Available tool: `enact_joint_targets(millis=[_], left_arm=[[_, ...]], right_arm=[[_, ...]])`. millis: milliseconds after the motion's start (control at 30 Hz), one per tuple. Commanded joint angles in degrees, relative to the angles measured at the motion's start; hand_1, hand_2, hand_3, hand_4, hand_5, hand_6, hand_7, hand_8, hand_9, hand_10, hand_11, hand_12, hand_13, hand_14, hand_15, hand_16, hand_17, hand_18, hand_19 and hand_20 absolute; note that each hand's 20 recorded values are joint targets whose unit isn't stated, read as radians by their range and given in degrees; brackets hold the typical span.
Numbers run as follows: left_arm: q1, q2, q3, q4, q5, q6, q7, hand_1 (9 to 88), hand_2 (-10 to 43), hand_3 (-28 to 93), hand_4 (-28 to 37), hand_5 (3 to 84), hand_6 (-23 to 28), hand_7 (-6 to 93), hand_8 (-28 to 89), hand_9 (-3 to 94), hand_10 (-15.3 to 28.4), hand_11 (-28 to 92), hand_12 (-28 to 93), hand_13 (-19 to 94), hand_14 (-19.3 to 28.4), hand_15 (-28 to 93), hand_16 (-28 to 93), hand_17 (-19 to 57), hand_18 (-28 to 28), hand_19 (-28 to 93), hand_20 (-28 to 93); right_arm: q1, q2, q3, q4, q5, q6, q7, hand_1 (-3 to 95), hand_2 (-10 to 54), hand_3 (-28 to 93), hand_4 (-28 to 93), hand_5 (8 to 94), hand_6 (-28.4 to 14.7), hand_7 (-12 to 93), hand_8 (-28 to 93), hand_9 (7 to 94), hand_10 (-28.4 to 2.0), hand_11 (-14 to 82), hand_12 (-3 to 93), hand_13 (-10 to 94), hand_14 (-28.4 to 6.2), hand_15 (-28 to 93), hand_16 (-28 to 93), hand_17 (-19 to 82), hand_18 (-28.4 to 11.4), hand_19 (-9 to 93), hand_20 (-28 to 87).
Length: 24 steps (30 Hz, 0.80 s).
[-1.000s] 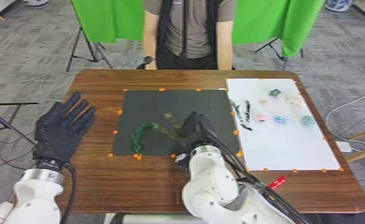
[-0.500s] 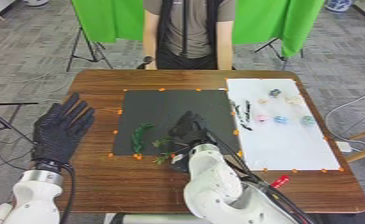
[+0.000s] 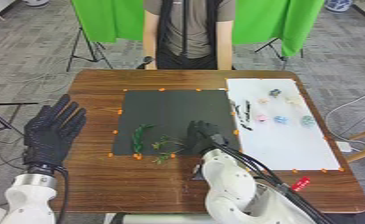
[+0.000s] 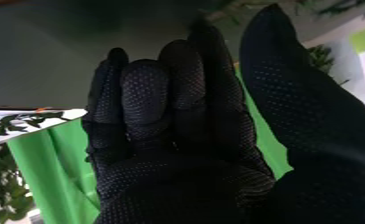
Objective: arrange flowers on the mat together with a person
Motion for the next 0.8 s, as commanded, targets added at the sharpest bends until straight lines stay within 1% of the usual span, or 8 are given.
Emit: enact_joint_targets(millis=[33, 267, 300, 367, 400, 433, 467, 800], left_arm=[[1.0, -0.6, 0.13, -0.07, -0.4, -0.12, -0.11, 24.9, 15.4, 75, -28.3, 38.3, 6.8, 9.9, -9, 26.8, 12.8, 16, 5, 20, 13.2, 24, -7, -5.2, 10.5, 30, 8], [0.6, -0.39, -0.46, 0.07, -0.56, 0.59, 0.25, 25.0, 15.4, 75, -28.3, 38.5, 7.3, 10.3, -9, 26.5, 13.0, 16, 5, 20, 13.7, 25, -7, -5.3, 10.6, 30, 8], [0.4, -0.32, -0.5, 0.08, -0.59, 0.54, 0.15, 25.0, 15.4, 75, -28.3, 38.5, 7.3, 10.2, -9, 26.5, 13.1, 16, 6, 20, 13.8, 25, -7, -5.4, 10.6, 30, 8], [0.4, -0.38, -0.55, 0.06, -0.45, 0.55, 0.05, 25.0, 15.4, 75, -28.3, 38.4, 7.4, 10.2, -9, 26.4, 13.2, 16, 6, 20, 13.9, 26, -7, -5.4, 10.7, 30, 8], [0.5, -0.41, -0.61, 0.02, -0.47, 0.58, -0.05, 25.0, 15.4, 75, -28.3, 38.4, 7.4, 10.2, -9, 26.4, 13.3, 16, 6, 20, 13.9, 26, -7, -5.4, 10.7, 30, 8], [0.6, -0.42, -0.6, 0.03, -0.49, 0.55, -0.05, 25.0, 15.4, 75, -28.3, 38.4, 7.4, 10.2, -9, 26.4, 13.3, 16, 6, 20, 13.9, 26, -7, -5.4, 10.7, 30, 8], [0.6, -0.43, -0.53, -0.01, -0.51, 0.76, -0.22, 25.0, 15.4, 75, -28.3, 38.4, 7.4, 10.2, -9, 26.4, 13.3, 16, 6, 20, 13.9, 26, -7, -5.5, 10.7, 30, 8], [0.7, -0.6, -0.05, 0.03, -0.66, 0.82, -0.77, 25.0, 15.3, 75, -28.3, 38.3, 7.3, 10.2, -9, 26.1, 13.2, 16, 6, 20, 14.0, 26, -7, -5.6, 10.9, 30, 8]], right_arm=[[-0.6, -0.1, -0.3, 0.9, -1.0, -4.2, -0.5, 53.3, -9.5, 67, -28, 58.6, -4.4, 27, -10, 54.4, -17.8, 58.2, 42.6, 46, -19.6, 75, 46, 19, -26.1, 77, 31], [0.5, -1.0, -2.5, 3.6, -2.0, -4.6, -1.2, 53.7, -9.5, 58, -28, 61.1, -2.9, 42, -13, 56.3, -17.5, 60.7, 45.4, 47, -19.6, 76, 45, 20, -26.0, 77, 34], [0.4, -1.1, -2.4, 4.0, -2.4, -5.0, -1.4, 58.1, -9.5, 48, -28, 61.9, -2.5, 44, 0, 57.9, -17.0, 61.1, 46.0, 49, -19.6, 76, 46, 21, -25.9, 77, 34], [0.3, -1.1, -2.3, 3.8, -1.1, -5.8, -1.1, 61.9, -9.5, 40, -28, 62.5, -2.1, 45, 9, 59.0, -16.8, 61.3, 46.2, 50, -19.4, 76, 46, 21, -25.9, 77, 35], [0.2, -1.2, -2.1, 4.0, -1.2, -5.7, -1.1, 79.8, -9.5, -5, 0, 64.1, -1.4, 47, 12, 61.0, -16.3, 61.5, 46.9, 51, -18.9, 75, 47, 21, -25.8, 77, 35], [0.1, -1.2, -2.1, 4.2, -1.2, -5.7, -1.1, 86.7, -9.5, -23, 13, 65.3, -0.8, 49, 14, 62.7, -15.9, 61.8, 47.1, 53, -18.6, 75, 47, 22, -25.8, 77, 35], [0.0, -1.4, -1.8, 4.0, -0.5, -5.9, -1.0, 88.3, -9.5, -27, 17, 66.3, -0.5, 50, 15, 63.9, -15.8, 61.7, 47.0, 53, -18.4, 75, 47, 22, -25.8, 77, 35], [1.3, -3.0, -0.9, 3.3, 9.2, -2.0, 2.4, 82.4, -7.0, -28, 44, 75.6, -0.8, 47, 19, 71.0, -15.4, 60.7, 47.5, 58, -17.9, 74, 48, 25, -26.4, 79, 37]])
